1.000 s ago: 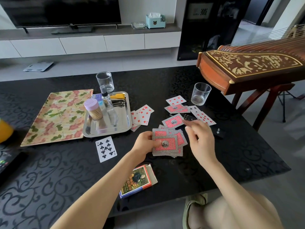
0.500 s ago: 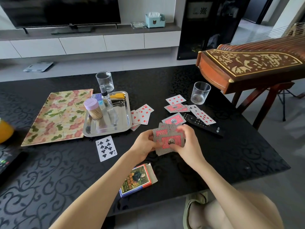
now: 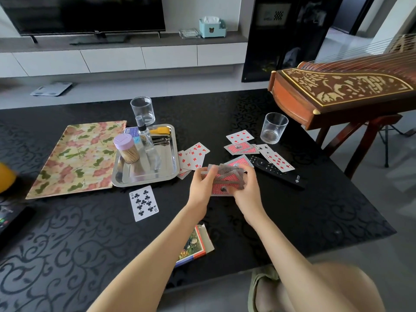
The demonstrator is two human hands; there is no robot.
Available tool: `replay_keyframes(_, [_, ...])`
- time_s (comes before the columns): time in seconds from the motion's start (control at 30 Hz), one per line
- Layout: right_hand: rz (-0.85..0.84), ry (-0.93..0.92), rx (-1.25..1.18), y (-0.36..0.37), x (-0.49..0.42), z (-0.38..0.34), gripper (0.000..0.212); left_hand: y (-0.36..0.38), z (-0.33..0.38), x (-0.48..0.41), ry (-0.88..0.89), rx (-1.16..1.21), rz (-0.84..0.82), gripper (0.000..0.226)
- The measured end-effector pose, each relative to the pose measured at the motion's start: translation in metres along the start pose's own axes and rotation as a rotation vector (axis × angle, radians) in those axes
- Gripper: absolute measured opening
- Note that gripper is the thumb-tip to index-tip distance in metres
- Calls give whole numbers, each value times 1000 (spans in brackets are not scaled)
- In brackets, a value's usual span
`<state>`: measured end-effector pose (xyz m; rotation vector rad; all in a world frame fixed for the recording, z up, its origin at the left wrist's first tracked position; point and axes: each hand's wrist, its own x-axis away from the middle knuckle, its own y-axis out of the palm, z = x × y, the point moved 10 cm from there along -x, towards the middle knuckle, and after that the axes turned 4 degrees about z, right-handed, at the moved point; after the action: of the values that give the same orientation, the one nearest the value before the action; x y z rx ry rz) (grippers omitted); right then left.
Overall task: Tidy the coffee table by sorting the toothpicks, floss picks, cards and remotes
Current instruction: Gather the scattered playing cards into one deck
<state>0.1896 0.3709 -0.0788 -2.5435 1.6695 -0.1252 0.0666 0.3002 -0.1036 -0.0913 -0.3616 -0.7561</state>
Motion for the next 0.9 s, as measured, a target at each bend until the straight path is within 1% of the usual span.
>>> replay_keyframes(0.07, [-5, 61, -65, 5, 2, 6, 40, -1, 1, 3, -15, 36, 64, 20])
replay_keyframes(0.1, [0, 90, -100, 7, 4, 9, 34, -2, 0, 3, -26, 55, 89, 22])
replay_keyframes(0.17, [26, 136, -216, 9, 6, 14, 18, -5, -2, 4, -55, 127, 116, 34])
replay_keyframes(0.2, [47, 157, -269, 9, 7, 16, 15, -8, -4, 2, -80, 169, 126, 42])
replay_keyframes(0.23, [75, 173, -291, 9, 8, 16, 21, -11, -6, 0, -100, 199, 136, 50])
replay_keyframes(0.27, [108, 185, -281, 7, 7, 16, 26, -14, -10, -3, -118, 218, 145, 52])
replay_keyframes(0.3, [140, 187, -259, 5, 7, 14, 29, -17, -11, -4, -132, 238, 155, 46])
replay_keyframes(0.37, [190, 188, -228, 2, 5, 11, 29, -25, -13, -3, -154, 255, 208, 21])
replay_keyframes(0.4, [215, 187, -211, 1, 3, 11, 27, -29, -16, -2, -169, 272, 229, 19])
replay_keyframes(0.47, [257, 161, -194, 0, 2, 7, 21, -30, -24, -3, -202, 323, 235, 28])
replay_keyframes(0.53, [290, 140, -202, 2, 3, 5, 21, -30, -27, -3, -210, 349, 252, 34])
replay_keyframes(0.6, [324, 132, -214, 4, 5, 5, 20, -28, -26, 0, -220, 358, 274, 31])
replay_keyframes(0.67, [326, 135, -247, 8, 6, 8, 20, -19, -19, 3, -195, 346, 209, 19])
replay_keyframes(0.73, [284, 148, -289, 13, 6, 12, 21, -6, -9, 5, -130, 217, 69, 35])
replay_keyframes(0.77, [263, 154, -304, 16, 7, 13, 21, -3, -6, 6, -92, 130, 27, 40])
replay_keyframes(0.83, [234, 152, -323, 17, 8, 14, 25, 0, 0, 9, -21, 21, 0, 41])
replay_keyframes(0.9, [207, 148, -350, 18, 10, 13, 27, -3, 0, 9, -1, 5, 28, 40])
